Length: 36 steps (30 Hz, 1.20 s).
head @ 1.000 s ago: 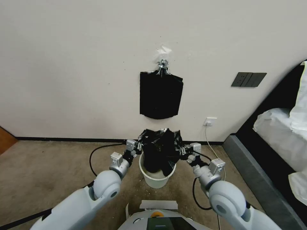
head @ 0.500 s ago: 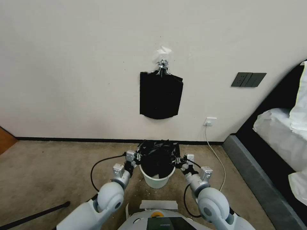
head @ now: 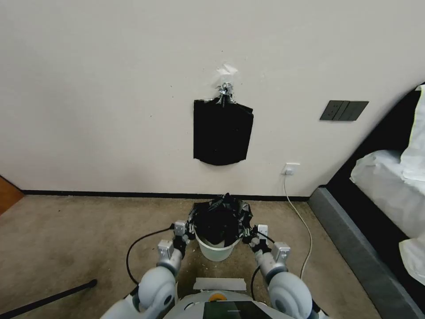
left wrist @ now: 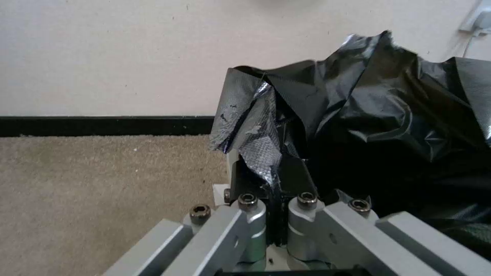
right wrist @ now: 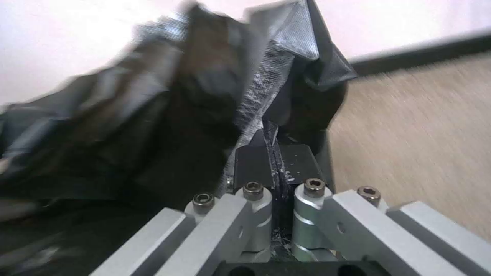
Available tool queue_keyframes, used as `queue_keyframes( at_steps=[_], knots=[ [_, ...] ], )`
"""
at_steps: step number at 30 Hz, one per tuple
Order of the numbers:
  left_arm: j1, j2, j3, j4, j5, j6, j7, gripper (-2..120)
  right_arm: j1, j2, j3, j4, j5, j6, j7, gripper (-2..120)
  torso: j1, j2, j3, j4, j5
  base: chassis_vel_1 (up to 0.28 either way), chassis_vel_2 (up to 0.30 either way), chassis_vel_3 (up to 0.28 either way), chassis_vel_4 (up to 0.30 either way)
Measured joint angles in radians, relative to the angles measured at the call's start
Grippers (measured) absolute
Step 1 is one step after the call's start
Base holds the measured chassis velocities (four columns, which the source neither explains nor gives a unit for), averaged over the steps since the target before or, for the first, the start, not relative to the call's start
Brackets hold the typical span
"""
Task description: Place a trash bag onto the trash bin.
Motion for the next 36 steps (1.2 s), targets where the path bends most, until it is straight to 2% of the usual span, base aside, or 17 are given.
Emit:
queue_keyframes(
  at_steps=[9,19,28,36],
  knots=[
    [0.055,0.001,-0.003,-0.011,0.021,0.012,-0.010,0,-0.024,0.041,0.001,-0.010,0.057,-0.046,0.080,0,0.000,0.000,0.000,-0.0001,0.0000,0.000,0.000,0.000,0.000],
    [0.104,-0.004,-0.012,0.004,0.023,0.030,-0.023,0,-0.014,0.046,-0.001,-0.022,0.158,-0.090,0.132,0,0.000,0.000,0.000,-0.0001,0.0000,0.000,0.000,0.000,0.000],
    [0.100,-0.025,-0.005,0.053,0.025,0.031,-0.018,0,0.028,0.049,-0.001,-0.083,0.236,-0.102,0.129,0,0.000,0.000,0.000,-0.0001,0.0001,0.000,0.000,0.000,0.000],
    [0.050,-0.043,-0.005,0.138,0.023,0.019,-0.010,0,0.097,0.039,0.002,-0.165,0.262,-0.100,0.098,0,0.000,0.000,0.000,0.0000,0.0000,0.000,0.000,0.000,0.000]
  ],
)
